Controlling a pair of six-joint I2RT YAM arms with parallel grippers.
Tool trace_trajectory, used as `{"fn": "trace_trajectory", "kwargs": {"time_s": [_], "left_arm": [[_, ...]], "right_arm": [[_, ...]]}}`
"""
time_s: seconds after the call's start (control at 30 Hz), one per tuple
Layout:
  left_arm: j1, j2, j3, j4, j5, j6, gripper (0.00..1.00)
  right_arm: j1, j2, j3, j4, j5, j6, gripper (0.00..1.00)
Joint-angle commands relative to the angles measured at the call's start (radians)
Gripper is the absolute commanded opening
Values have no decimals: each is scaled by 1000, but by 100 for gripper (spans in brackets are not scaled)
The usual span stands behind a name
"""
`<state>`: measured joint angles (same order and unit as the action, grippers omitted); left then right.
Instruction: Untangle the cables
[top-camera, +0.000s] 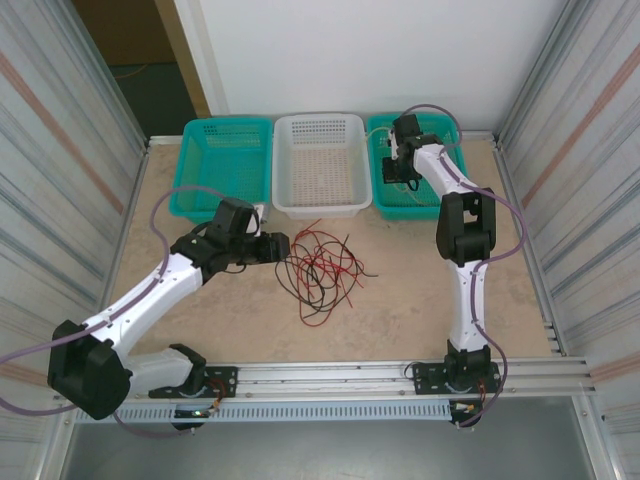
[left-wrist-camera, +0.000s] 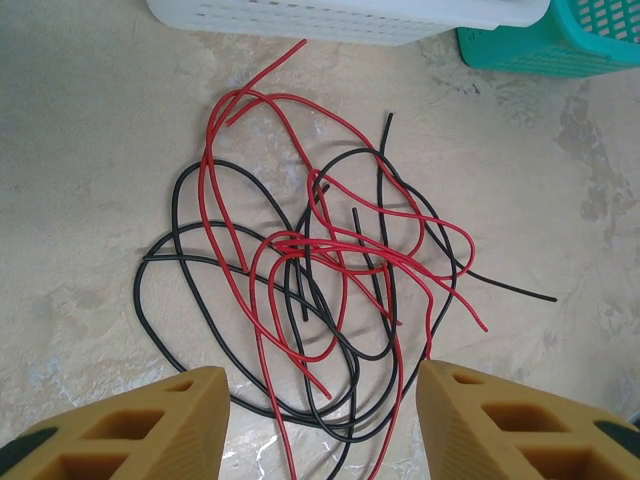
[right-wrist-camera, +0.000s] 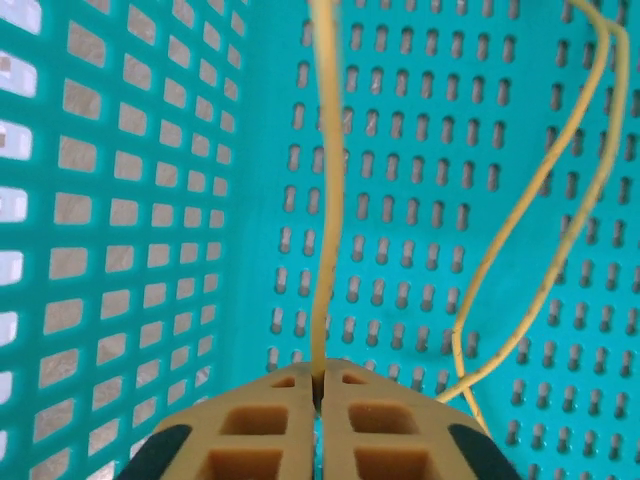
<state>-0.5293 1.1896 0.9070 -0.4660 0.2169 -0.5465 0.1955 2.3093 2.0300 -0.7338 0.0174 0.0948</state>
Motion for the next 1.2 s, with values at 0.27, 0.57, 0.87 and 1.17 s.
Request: {"fn": "trace_trajectory", "kwargs": {"time_s": [0.27, 0.57, 0.87, 1.17], "left_arm": [[9, -15, 24, 30, 16, 18, 52], [10, -29, 1, 52, 31, 4, 53], [11, -10, 28, 41, 49, -1, 60], [11, -56, -3, 33, 57, -36, 59]], "right_arm": [[-19, -246, -184, 95, 52, 77, 0], [-79, -227, -138, -81, 79, 180, 0], [-111, -212, -71, -89, -21, 260, 39], [79, -587, -340, -113, 148, 295, 52]]}}
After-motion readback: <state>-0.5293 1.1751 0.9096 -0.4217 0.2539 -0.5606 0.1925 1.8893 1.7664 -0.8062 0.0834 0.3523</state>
